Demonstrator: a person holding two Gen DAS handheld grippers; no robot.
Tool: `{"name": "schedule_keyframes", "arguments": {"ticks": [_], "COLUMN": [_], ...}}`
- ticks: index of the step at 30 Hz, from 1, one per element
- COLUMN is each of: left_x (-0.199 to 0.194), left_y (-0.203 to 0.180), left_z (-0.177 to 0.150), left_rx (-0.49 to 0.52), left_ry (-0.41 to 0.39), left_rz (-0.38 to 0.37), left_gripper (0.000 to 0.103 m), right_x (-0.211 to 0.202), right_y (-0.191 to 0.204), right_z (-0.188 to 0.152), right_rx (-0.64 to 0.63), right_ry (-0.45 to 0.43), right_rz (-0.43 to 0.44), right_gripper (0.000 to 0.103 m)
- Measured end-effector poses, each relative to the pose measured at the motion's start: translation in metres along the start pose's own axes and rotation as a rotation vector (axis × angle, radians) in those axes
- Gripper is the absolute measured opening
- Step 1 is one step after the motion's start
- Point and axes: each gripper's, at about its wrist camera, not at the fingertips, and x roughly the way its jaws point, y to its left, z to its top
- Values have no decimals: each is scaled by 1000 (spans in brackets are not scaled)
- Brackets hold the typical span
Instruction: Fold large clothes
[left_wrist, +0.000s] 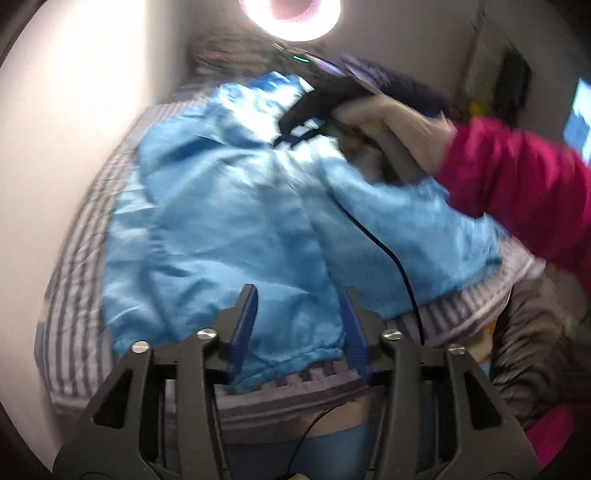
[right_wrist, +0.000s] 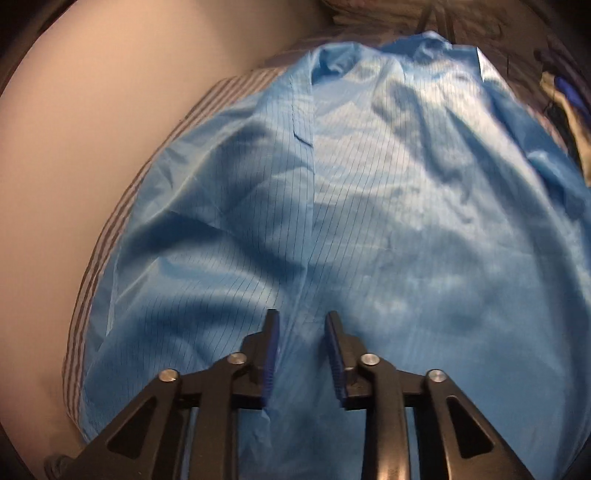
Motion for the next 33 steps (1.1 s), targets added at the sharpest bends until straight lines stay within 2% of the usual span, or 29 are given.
{"name": "schedule_keyframes", "arguments": {"ticks": [1, 4, 6, 8, 11, 12, 13, 15, 18, 21, 24, 33], "left_x": [-7, -11, -4, 7, 26, 29, 35, 42, 45, 37, 24, -3], "left_y": [12, 49, 67, 80, 90, 90, 90, 89, 85, 83, 88, 101], "left_z": [-3, -10, -18, -30, -42, -44, -46, -46, -44, -43, -46, -49], "left_rx": [-48, -216, -317, -398, -462, -472, -485, -486, -466, -438, -468, -492], "left_ry": [-11, -8, 13, 45, 100, 107, 113, 130, 106, 70, 42, -4], "left_rz": [14, 34, 32, 3, -42, -45, -51, -56, -72, -72, -79, -36], "left_gripper": [49, 49, 49, 49, 49, 47, 31, 9, 1, 0, 0, 0], "right_x": [-12, -49, -67, -83, -83, -81, -79, -71, -60, -44, -21, 63], "right_y": [4, 29, 49, 73, 105, 113, 118, 129, 135, 146, 165, 227], "right_z": [0, 3, 5, 2, 0, 0, 0, 2, 12, 28, 35, 34], "right_rx": [-30, -139, -210, -280, -366, -388, -404, -410, -388, -369, -367, -446], "right_ry": [-19, -98, -164, -221, -219, -204, -190, -164, -131, -109, -50, 82], "right_rz": [4, 54, 66, 88, 124, 123, 118, 105, 105, 119, 144, 50], "right_gripper": [35, 37, 44, 50, 51, 51, 51, 51, 51, 52, 51, 49]}}
